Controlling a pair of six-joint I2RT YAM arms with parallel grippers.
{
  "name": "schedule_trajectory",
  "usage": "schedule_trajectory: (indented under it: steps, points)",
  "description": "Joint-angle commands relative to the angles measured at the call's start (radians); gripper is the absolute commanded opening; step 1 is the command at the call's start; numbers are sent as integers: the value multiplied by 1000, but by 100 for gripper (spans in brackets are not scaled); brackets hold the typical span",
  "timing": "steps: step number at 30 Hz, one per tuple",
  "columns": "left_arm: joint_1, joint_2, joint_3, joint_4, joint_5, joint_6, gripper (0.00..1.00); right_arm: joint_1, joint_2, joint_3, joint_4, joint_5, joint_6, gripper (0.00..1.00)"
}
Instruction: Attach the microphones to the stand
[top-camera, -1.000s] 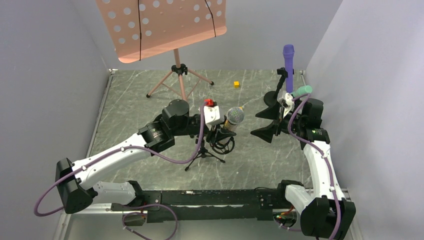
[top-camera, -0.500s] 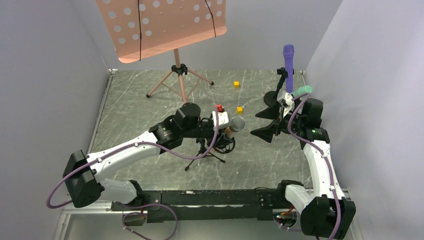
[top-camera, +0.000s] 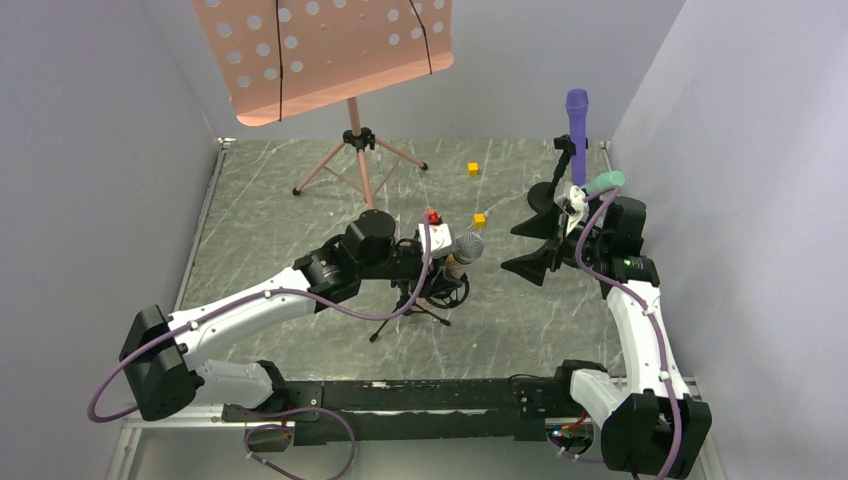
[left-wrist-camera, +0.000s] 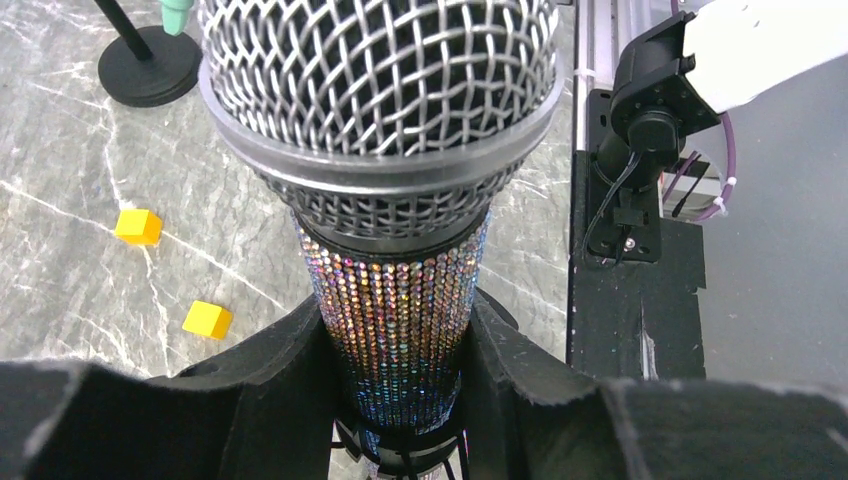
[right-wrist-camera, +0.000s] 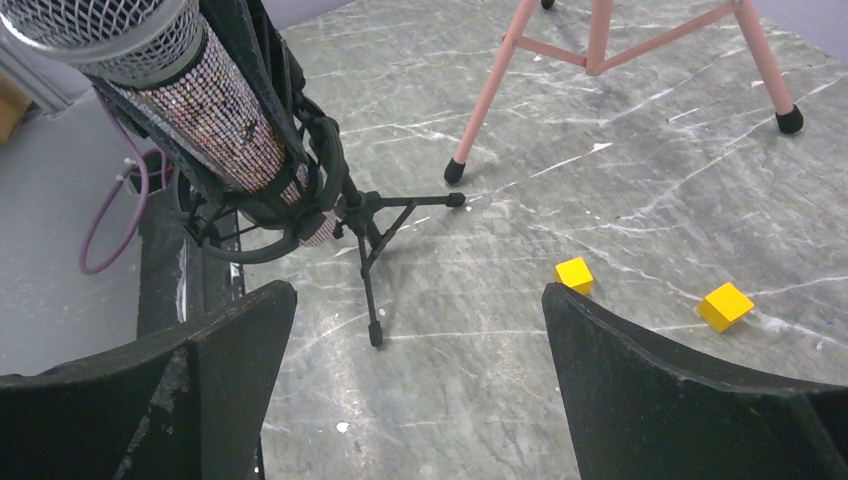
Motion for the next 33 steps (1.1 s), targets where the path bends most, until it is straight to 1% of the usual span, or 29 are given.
schedule_trajectory:
  steps: [1,4,6,8,12,17,26,29,33]
  points:
    - [13,8,-27,-268,-129,-63,49,-3,-2,13,-12,-2,-41,100]
    - [12,-41,-30,-227,-136,-81,68,-3,-4,14,-17,-1,-46,100]
    - [14,-73,-29,-205,-126,-85,75,-3,-5,14,-17,0,-47,100]
    - [15,-97,-28,-182,-103,-86,78,-2,-5,14,-19,0,-48,100]
    - [14,-146,-39,-117,-65,-93,80,-3,-7,15,-22,1,-51,100]
    - [14,-187,-32,-56,-61,-95,82,-3,-8,15,-24,1,-53,100]
    - [14,-144,21,24,-2,-69,81,-3,-6,21,-41,11,-72,100]
    - [15,-138,22,69,22,-54,81,-3,-5,22,-44,12,-75,100]
    - [15,-148,13,109,21,-24,80,-2,-4,24,-50,14,-81,100]
